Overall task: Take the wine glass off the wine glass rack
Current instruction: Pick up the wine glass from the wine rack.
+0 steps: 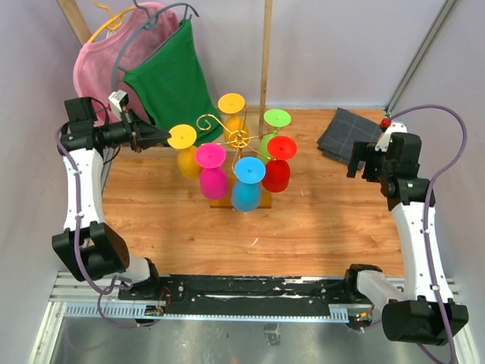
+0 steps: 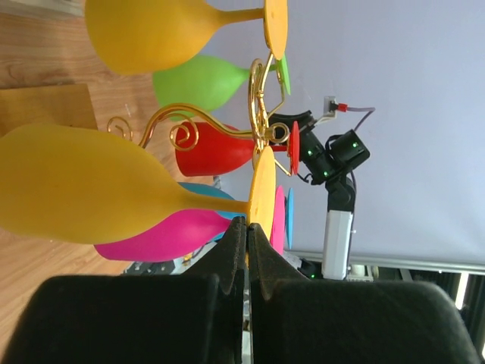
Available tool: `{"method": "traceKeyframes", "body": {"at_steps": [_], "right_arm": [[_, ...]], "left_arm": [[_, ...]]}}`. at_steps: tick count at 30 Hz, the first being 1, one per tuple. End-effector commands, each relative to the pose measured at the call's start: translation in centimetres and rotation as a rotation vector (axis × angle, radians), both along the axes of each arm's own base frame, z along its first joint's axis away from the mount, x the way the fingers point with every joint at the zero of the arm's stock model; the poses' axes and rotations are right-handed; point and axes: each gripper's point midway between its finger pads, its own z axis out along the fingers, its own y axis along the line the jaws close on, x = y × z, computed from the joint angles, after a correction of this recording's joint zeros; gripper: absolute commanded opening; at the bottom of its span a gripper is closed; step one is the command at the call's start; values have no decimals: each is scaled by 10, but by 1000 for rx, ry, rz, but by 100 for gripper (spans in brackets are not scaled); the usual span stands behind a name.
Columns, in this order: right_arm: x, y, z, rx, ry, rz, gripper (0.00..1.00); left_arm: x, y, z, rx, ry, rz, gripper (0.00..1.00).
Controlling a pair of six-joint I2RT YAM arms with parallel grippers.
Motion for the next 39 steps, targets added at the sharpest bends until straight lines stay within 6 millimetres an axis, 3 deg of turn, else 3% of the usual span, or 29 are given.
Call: {"method": "traceKeyframes", "body": {"at_steps": [1,10,21,24,29,36,39], "right_arm": [[2,-3,17,-15,-31,10,98],[3,0,35,-11,-60,26,98],[8,13,78,38,-156,70,98],[11,20,87,63,-173,100,98],[16,33,101,102,-202,161,99],[16,53,128,166,-259,255,98],[16,65,141,229,-278,298,99]], "left_arm": [[-6,13,17,-23,-34,6,0],[-4,26,48,0,-149,10,0],[-6,24,110,57,-372,-46,0],[-4,23,119,39,-364,-53,0],[-1,12,127,23,-359,-57,0],[-8,-10,165,31,-511,-87,0],[-12,-15,172,31,-557,-101,0]]}}
